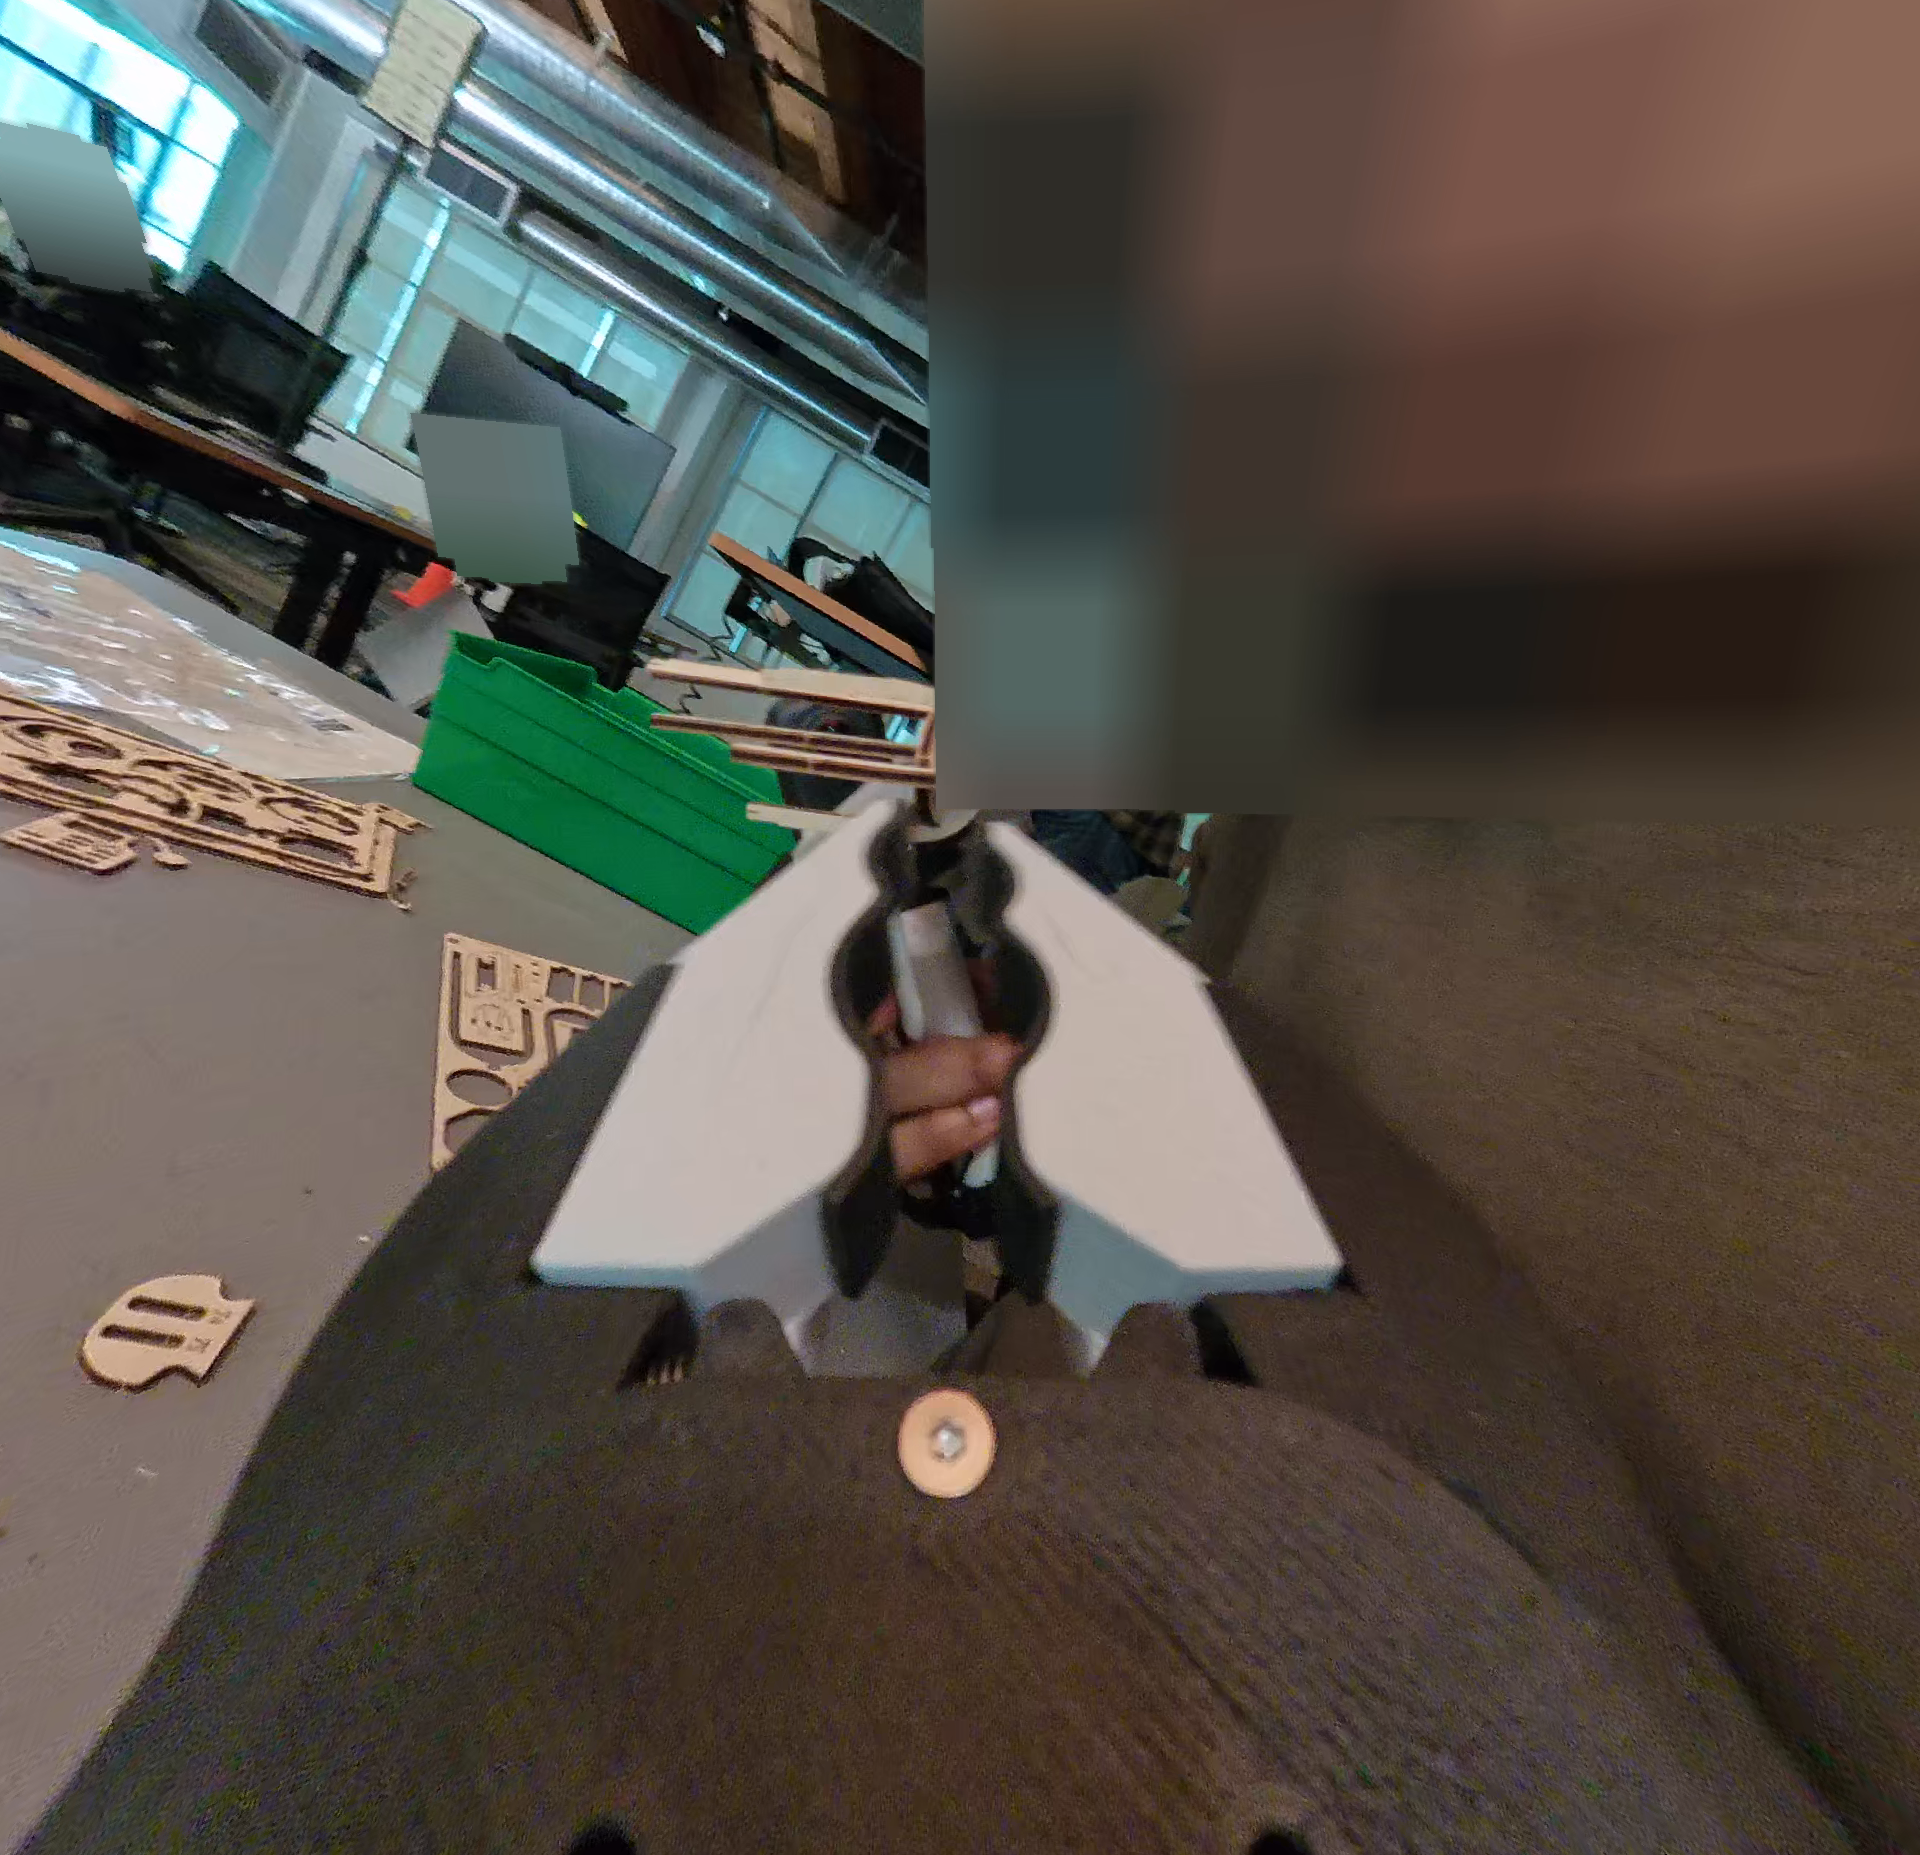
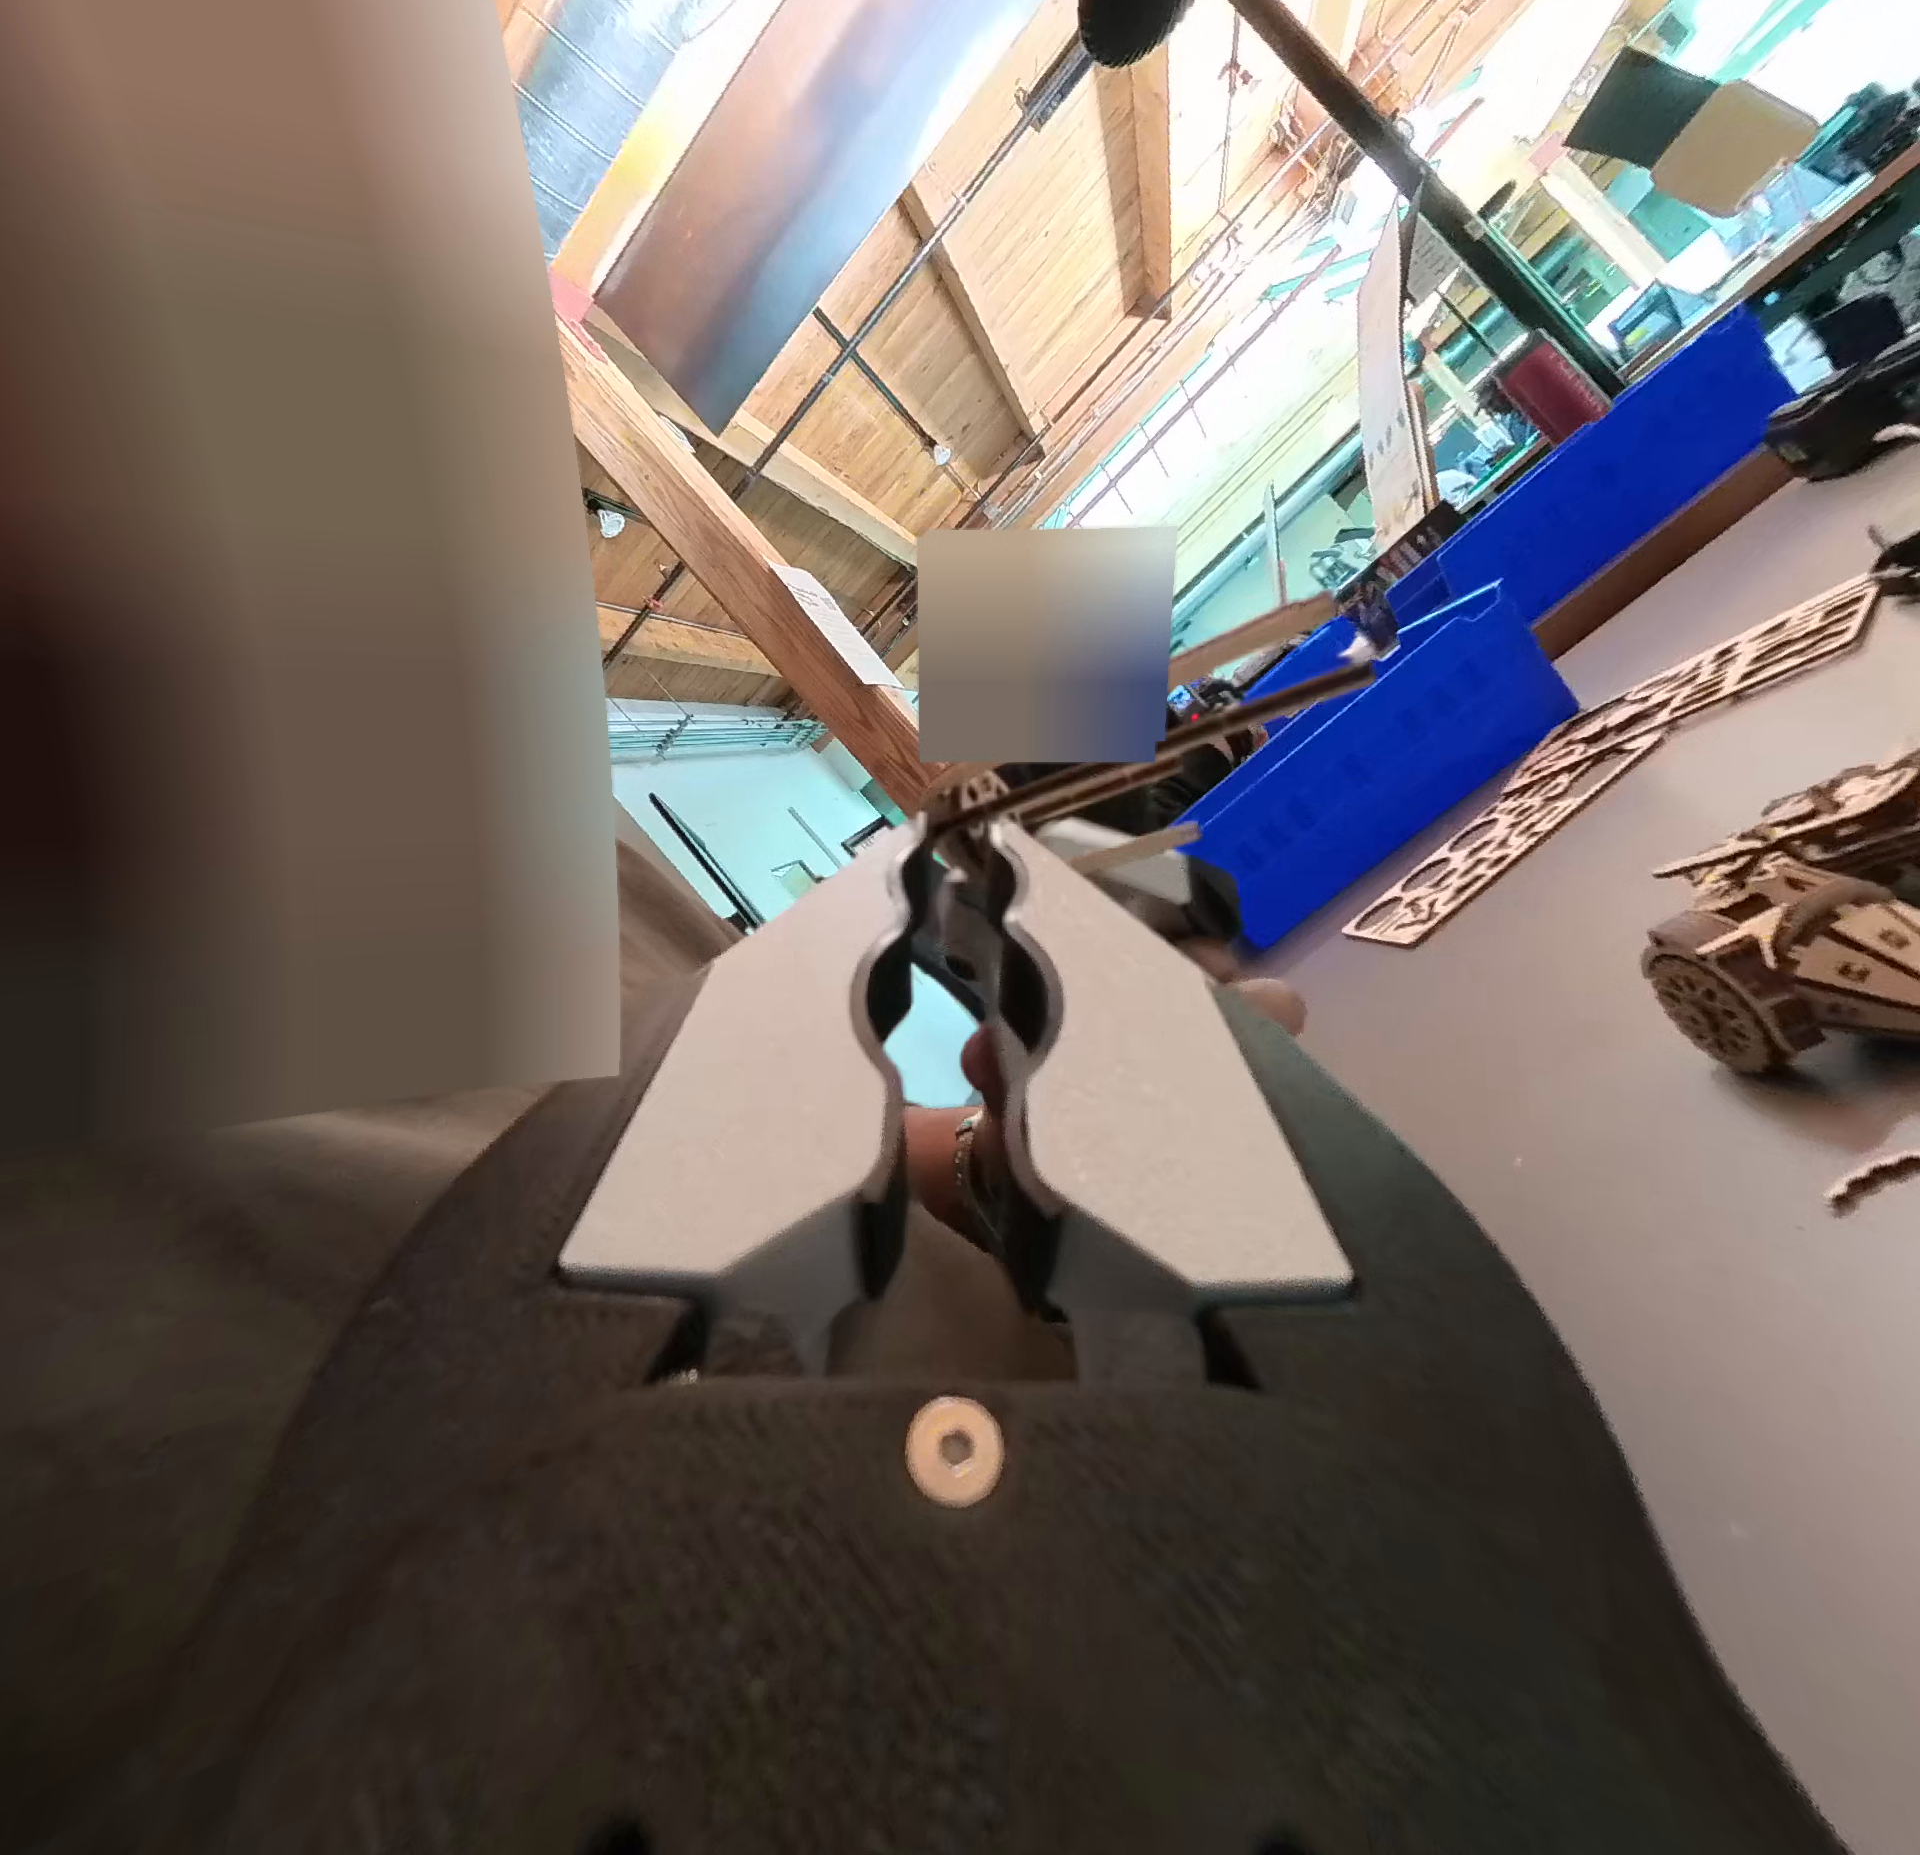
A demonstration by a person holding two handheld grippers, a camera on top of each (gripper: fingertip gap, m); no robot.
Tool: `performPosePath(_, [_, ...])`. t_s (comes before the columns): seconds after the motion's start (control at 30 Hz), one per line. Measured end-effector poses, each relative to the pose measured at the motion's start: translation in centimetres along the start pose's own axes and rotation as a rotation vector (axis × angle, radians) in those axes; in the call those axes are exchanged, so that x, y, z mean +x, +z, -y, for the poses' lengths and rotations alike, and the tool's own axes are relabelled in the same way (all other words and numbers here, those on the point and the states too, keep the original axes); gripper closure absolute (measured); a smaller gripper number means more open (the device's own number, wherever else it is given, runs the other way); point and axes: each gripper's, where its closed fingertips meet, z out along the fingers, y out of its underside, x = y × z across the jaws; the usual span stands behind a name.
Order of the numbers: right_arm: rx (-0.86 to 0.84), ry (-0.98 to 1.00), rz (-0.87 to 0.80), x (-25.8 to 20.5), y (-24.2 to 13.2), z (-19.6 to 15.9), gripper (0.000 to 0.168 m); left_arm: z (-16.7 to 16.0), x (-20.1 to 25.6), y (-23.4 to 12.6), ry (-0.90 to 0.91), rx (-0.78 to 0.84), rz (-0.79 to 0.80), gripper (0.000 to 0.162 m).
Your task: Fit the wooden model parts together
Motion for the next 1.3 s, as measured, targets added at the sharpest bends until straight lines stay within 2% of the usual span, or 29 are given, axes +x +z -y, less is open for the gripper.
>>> performPosePath(0.03, [-0.006, -0.007, -0.002, 0.0, -0.1, 0.1, 0.16, -0.1, 0.2, -0.1, 0.001, -0.011, -0.01, 0.162])
performPosePath(0.17, [-0.034, -0.015, -0.012, 0.2, 0.0, -0.3, 0.168, 0.1, 0.1, -0.3, 0.031, -0.004, 0.001, 0.162])
performPosePath(0.33, [-0.085, 0.003, -0.036, 0.8, 0.2, -1.2, 0.168, 0.0, -0.1, -0.4, 0.037, -0.021, 0.008, 0.162])
performPosePath(0.4, [-0.082, 0.001, -0.038, 1.0, -0.1, -0.7, 0.168, 0.3, -0.4, -0.6, 0.031, -0.024, 0.022, 0.162])
performPosePath(0.5, [-0.088, -0.053, -0.074, 1.5, -1.5, 1.9, 0.168, 1.3, -1.0, -1.4, 0.001, -0.011, 0.038, 0.161])
performPosePath(0.63, [-0.212, -0.224, -0.231, 2.5, -4.3, 4.5, 0.167, 1.7, -2.1, -2.4, 0.018, -0.037, 0.12, 0.158])
performPosePath(0.77, [-0.309, -0.353, -0.465, 3.7, -7.5, 5.1, 0.16, 0.0, -3.3, -2.3, 0.053, -0.147, 0.216, 0.156])
performPosePath(0.9, [-0.429, -0.279, -0.585, 4.4, -9.8, 1.9, 0.157, -3.0, -3.6, -1.3, 0.0, -0.276, 0.23, 0.155])
performPosePath(1.07, [-0.768, -0.083, -0.672, 5.2, -11.8, -5.2, 0.148, -6.3, -3.3, -0.2, -0.113, -0.391, 0.201, 0.154])
performPosePath(1.3, [-1.022, -0.039, -0.822, 6.9, -14.2, -9.0, 0.12, -8.6, -2.8, 0.3, -0.138, -0.477, 0.194, 0.151])
